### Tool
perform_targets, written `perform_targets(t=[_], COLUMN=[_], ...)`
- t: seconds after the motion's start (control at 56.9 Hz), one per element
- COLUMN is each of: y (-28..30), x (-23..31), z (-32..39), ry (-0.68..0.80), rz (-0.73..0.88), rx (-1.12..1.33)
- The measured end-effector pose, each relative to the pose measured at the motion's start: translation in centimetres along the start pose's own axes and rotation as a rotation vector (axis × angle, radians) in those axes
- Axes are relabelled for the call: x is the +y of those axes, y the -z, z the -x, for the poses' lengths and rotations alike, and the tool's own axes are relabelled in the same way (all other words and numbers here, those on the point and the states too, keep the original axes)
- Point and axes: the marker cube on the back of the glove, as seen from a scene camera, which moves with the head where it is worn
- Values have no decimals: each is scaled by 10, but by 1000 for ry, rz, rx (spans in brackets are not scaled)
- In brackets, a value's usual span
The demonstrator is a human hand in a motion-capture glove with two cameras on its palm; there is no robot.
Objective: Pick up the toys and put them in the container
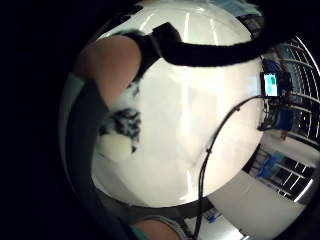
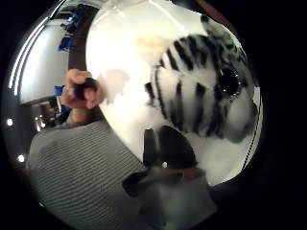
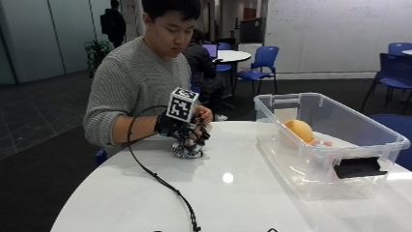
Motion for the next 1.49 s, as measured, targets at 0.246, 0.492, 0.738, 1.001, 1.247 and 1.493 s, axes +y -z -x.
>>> perform_targets(t=[0.246,0.492,0.738,1.001,1.247,1.493], y=[-23,-23,9,200,265,264], x=[-13,-16,-22,-40,-103,-266], z=[4,4,2,-17,-9,-56], ry=[-14,16,108,305,198,-14], rz=[-1,-62,-81,-398,-428,-429], rx=[-31,-51,-52,37,126,268])
